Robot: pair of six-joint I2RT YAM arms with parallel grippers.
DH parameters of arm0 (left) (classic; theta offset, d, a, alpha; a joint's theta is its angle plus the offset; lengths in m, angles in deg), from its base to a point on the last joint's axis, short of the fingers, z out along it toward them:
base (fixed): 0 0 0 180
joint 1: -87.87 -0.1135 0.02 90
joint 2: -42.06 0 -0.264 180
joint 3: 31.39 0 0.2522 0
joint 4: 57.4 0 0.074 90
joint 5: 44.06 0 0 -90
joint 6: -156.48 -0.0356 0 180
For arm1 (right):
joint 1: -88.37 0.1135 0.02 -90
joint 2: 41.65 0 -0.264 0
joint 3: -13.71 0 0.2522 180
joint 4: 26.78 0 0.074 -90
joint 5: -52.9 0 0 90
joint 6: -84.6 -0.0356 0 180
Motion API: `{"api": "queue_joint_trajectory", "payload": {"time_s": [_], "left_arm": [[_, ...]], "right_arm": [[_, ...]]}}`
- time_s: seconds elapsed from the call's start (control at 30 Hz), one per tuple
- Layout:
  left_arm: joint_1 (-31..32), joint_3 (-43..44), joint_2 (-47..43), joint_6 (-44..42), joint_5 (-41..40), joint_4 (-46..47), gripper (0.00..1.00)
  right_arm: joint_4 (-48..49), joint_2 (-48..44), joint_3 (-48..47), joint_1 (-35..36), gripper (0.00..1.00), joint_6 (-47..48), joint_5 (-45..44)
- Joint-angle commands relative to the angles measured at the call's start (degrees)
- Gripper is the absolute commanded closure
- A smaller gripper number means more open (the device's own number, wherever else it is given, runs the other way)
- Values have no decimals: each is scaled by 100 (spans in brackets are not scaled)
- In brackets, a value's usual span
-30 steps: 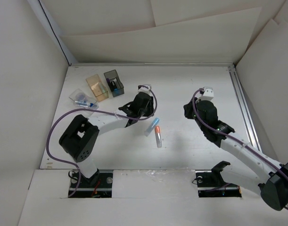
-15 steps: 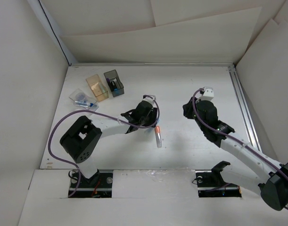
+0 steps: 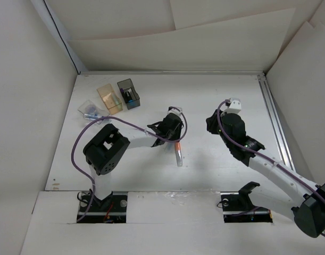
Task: Sort the stationery into containers
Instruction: Pick up the stationery from the center of the board.
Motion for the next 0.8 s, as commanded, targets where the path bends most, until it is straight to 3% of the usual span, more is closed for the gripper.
{"api": "queue_joint_trajectory", "payload": {"time_s": [0.0,0.2,0.33,0.57,0.77], "left_arm": [[9,248,105,-59,-243,-137,62],[9,248,158,-59,-594,-137,87],[9,300,-53,-6,-805,-137,88],[-764,608,-694,169,-929,-190,88],[-2318,977,-923,836,-245,45,88]], "right_arm": [[235,-17,-211,38,67,71,-10],[235,-17,-211,38,67,71,-10],[235,-17,-211,38,67,71,-10],[235,-17,-211,38,67,71,-10],[235,-17,-211,38,67,71,-10]]}}
